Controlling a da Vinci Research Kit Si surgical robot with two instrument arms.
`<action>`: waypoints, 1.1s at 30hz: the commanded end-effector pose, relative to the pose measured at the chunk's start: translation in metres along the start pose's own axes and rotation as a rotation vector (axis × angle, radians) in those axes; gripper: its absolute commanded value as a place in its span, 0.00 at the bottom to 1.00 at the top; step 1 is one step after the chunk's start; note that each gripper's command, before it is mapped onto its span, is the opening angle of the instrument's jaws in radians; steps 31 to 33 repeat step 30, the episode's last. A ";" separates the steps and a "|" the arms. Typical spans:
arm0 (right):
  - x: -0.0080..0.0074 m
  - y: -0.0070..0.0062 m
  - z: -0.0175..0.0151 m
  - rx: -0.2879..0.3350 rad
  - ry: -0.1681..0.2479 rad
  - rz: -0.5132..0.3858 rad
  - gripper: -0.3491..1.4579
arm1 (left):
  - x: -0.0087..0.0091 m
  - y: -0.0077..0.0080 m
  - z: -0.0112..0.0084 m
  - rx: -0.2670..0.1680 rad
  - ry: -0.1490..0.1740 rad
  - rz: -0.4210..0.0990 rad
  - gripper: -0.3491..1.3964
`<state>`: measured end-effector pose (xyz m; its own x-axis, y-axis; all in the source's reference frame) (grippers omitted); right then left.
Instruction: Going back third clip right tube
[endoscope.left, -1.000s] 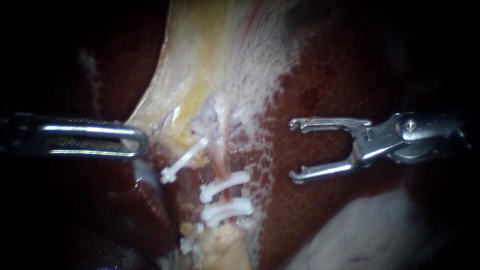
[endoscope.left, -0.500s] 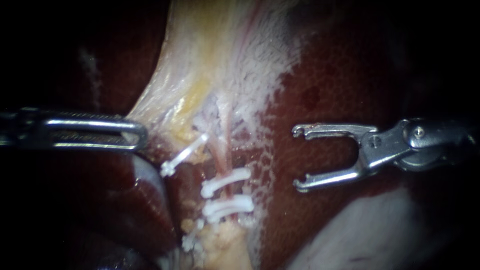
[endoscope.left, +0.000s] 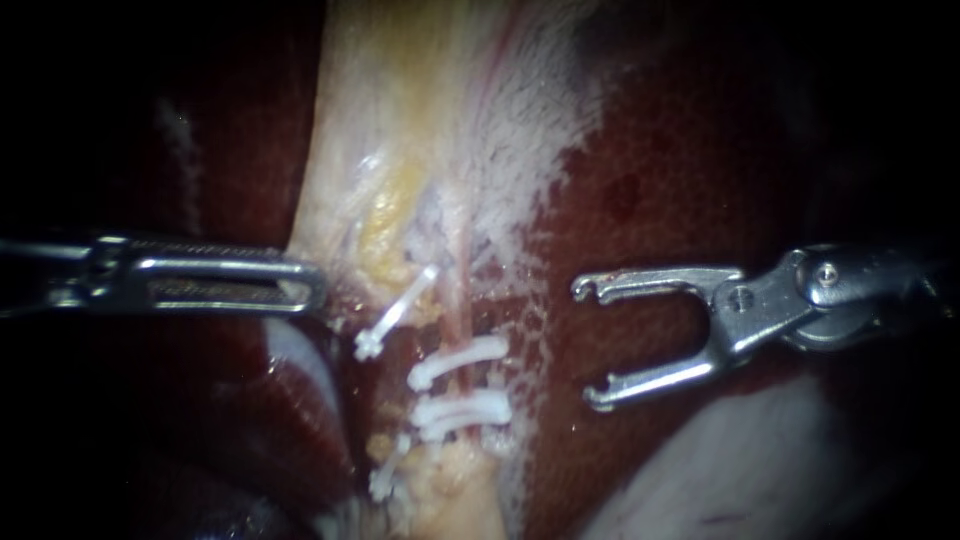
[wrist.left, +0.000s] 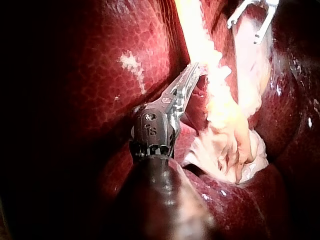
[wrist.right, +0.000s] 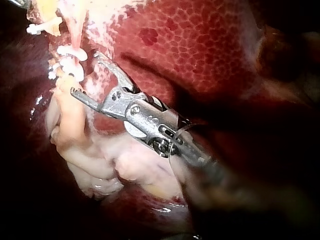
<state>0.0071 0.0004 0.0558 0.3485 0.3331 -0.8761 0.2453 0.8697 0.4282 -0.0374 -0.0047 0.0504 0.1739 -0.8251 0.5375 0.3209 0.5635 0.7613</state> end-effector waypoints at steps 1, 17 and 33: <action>0.0000 0.0000 0.0000 -0.001 -0.001 -0.002 0.52 | 0.0001 0.0000 0.0001 0.004 0.003 0.002 0.00; 0.0000 0.0000 0.0000 0.000 -0.001 -0.008 0.52 | 0.0006 -0.0001 0.0007 0.014 0.010 -0.007 0.00; 0.0000 0.0000 -0.0001 0.001 -0.001 -0.008 0.52 | 0.0006 -0.0002 0.0007 0.014 0.010 -0.007 0.00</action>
